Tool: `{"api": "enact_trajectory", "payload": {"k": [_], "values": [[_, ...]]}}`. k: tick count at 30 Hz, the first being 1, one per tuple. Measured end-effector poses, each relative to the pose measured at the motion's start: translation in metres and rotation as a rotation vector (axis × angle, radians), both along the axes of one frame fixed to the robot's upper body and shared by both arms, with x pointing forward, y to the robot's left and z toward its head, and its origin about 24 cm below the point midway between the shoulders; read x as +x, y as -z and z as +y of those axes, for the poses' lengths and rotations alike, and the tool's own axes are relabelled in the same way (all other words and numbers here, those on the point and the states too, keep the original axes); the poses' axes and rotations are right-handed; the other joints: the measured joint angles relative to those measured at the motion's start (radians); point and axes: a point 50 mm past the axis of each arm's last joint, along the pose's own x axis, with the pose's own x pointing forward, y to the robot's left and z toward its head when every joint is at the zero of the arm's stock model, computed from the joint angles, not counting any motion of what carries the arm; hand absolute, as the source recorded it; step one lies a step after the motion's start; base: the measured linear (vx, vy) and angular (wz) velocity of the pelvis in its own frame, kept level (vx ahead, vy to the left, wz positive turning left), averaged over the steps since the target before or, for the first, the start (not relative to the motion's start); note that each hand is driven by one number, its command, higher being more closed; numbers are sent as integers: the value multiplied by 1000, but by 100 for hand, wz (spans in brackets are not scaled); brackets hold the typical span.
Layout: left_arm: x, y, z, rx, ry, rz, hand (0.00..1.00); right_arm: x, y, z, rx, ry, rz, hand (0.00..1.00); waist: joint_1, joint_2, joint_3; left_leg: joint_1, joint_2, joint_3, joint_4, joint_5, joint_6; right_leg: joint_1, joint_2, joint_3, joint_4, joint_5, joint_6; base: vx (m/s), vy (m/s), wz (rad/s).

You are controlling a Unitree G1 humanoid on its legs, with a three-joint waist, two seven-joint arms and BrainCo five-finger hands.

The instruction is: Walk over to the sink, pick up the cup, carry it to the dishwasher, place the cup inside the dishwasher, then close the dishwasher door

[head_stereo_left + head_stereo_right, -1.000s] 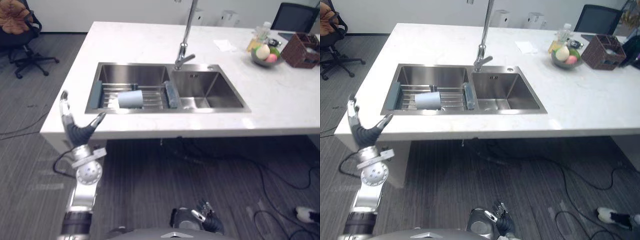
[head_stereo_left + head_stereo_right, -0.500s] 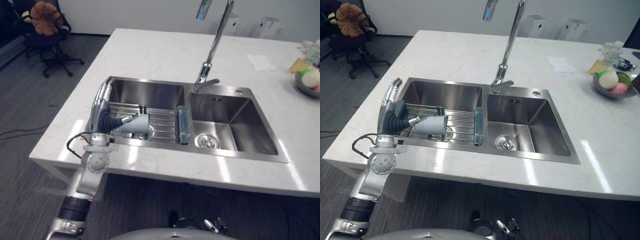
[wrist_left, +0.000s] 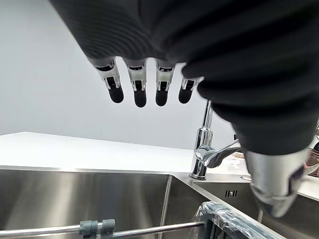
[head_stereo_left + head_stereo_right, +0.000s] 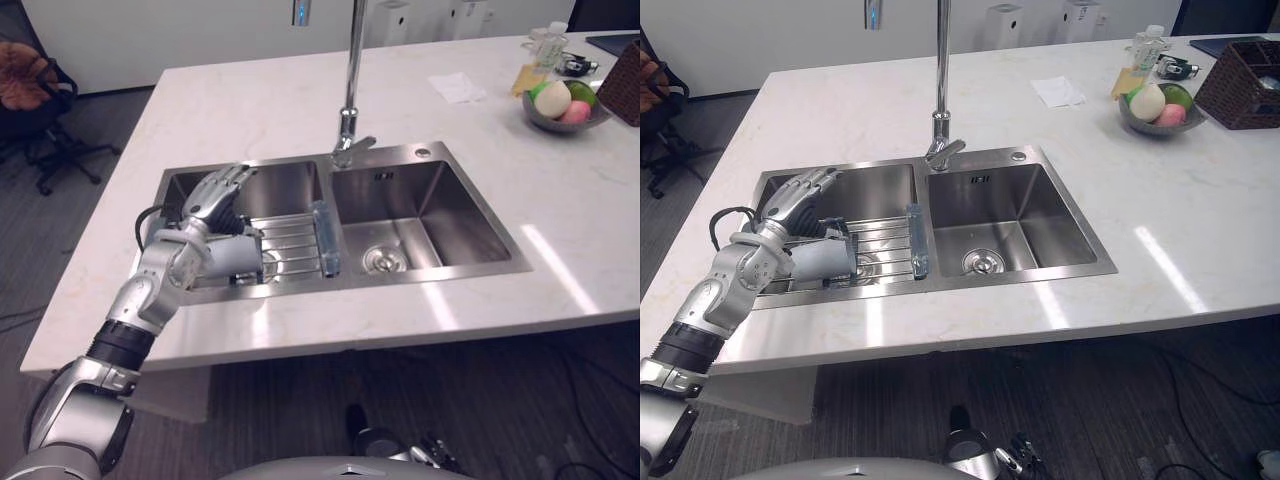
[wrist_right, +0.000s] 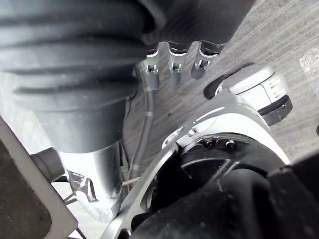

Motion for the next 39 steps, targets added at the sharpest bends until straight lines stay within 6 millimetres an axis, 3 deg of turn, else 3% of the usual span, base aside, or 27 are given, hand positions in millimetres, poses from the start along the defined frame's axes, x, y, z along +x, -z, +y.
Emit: {"api": "enact_trajectory", "payload": {"k": [4,15,27,39], "values": [[5,27,26,55,-145,129,0,3,-1,-2,0,-5,-2,0,-1,12,9,0,5,23,2,-6,-5,-9,9,22,0,-4,-5,-90,-39,-15],[-1,37,28,135,-106,152,0,2,-1,-5,1,-14,16,0,12,18,17,2,18,23,1,-3,-9,-17,27,20,0,1,-7,0,-5,-1],[-15,68,41,175,-143,264,0,2,-1,-7,-4,-25,24,0,19,15,18,-1,16,26,3,-3,-9,-15,24,22,0,-4,-11,-60,-13,0],[-18,76,42,177,-148,294,0,3,-1,-7,-4,-28,23,0,15,15,18,1,20,28,2,-4,-11,-17,29,23,0,0,-7,-12,-6,0]]}}
